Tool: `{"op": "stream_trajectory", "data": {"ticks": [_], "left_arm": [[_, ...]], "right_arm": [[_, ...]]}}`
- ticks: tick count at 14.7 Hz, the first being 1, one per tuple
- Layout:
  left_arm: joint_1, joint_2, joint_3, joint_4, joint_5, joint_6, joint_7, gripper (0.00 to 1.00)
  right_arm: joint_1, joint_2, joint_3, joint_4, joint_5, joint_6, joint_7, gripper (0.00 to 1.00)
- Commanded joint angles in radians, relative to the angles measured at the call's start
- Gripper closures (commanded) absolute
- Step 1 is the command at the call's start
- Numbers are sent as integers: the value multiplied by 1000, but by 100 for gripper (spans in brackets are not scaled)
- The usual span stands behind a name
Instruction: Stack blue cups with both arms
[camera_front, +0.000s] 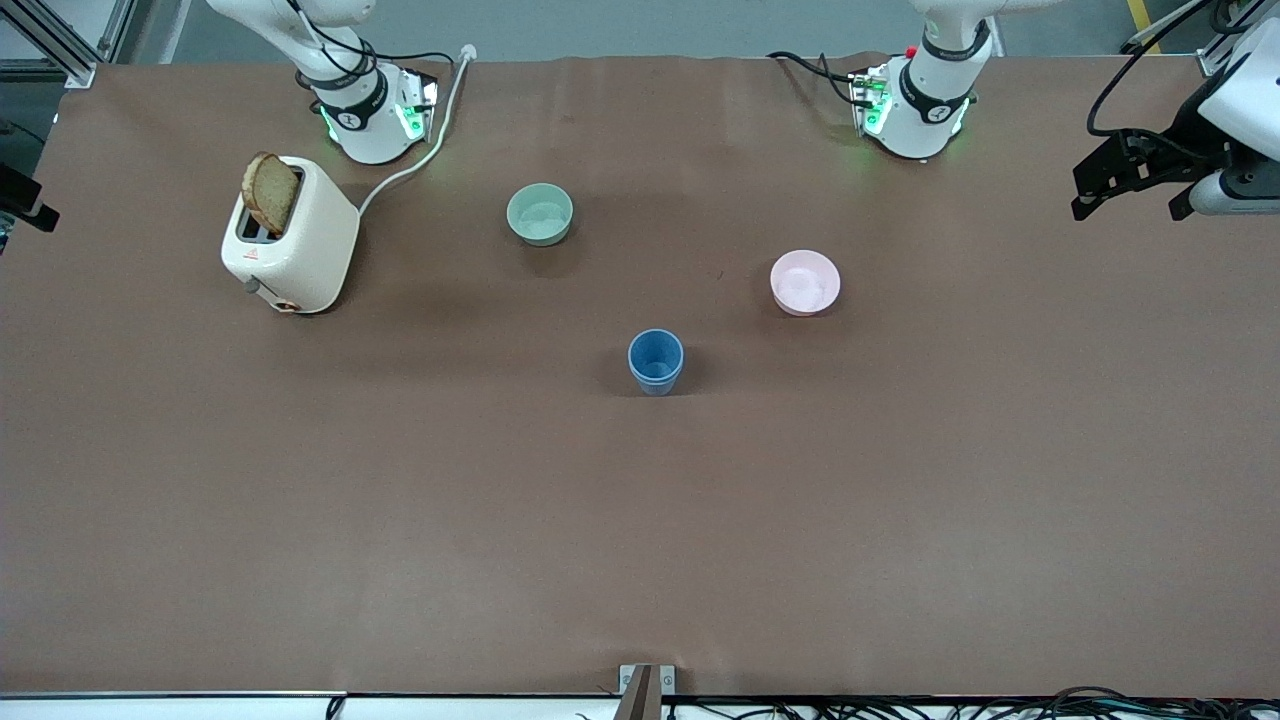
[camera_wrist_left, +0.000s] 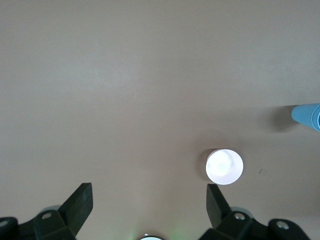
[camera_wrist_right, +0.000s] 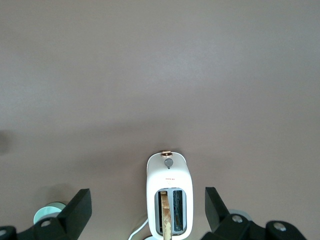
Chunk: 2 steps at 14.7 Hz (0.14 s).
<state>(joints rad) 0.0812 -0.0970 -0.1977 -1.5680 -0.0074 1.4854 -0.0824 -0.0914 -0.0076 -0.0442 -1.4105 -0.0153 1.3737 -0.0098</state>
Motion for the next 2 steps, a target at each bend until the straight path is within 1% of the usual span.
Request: {"op": "stream_trajectory", "data": {"ticks": [1,2], "left_arm": [[6,10,0,26,1,-14,15,0],[6,10,0,25,0,-14,16,0]], "right_arm": [[5,-6,-6,-8,5,-2,-15,0],[4,-6,-6,-12,8,-2,-15,0]]}}
